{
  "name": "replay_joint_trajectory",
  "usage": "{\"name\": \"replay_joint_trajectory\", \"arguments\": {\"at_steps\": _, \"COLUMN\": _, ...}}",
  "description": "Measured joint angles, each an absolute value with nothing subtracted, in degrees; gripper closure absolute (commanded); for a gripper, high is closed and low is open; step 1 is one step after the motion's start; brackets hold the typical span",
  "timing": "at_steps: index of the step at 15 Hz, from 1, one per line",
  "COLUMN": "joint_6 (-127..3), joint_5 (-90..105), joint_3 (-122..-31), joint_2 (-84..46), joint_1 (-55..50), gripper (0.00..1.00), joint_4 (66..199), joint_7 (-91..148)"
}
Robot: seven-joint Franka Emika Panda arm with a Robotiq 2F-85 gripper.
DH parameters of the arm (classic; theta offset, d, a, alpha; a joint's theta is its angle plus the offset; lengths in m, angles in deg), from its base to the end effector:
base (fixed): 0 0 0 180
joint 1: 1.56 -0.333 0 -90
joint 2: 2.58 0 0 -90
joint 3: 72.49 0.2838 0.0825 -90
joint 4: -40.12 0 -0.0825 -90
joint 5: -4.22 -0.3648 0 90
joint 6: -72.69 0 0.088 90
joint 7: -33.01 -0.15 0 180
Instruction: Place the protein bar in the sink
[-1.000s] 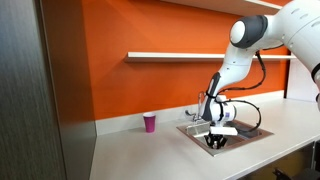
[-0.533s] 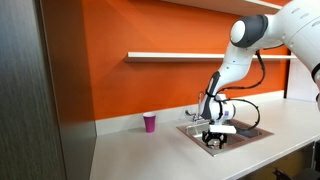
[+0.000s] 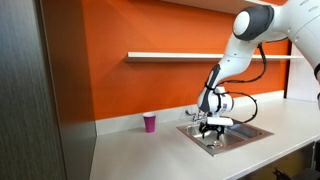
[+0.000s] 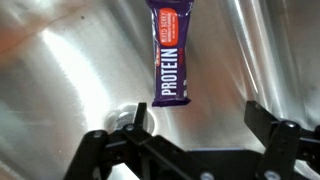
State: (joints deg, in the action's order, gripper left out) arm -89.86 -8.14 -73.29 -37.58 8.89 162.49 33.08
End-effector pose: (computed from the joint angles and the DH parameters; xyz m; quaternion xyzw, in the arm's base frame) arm 0.5350 -0.1156 0.0715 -0.9790 0.1960 -0.0483 0.0283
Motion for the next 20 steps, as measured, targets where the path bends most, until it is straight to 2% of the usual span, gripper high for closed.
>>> {"name": "replay_joint_trajectory", "arguments": {"at_steps": 12, "joint_6": -88.3, "joint_5": -6.4, "joint_3": -75.5, "joint_2": -25.5, "joint_1": 3.5, "gripper": 0.00, "joint_4": 168.5, "joint_7": 30.4}}
{"name": "replay_joint_trajectory", "arguments": {"at_steps": 20, "joint_6": -79.8, "joint_5": -3.7, "joint_3": -75.3, "joint_2": -14.3, "joint_1": -1.0, "gripper": 0.00, "joint_4": 173.8, "joint_7": 28.9}}
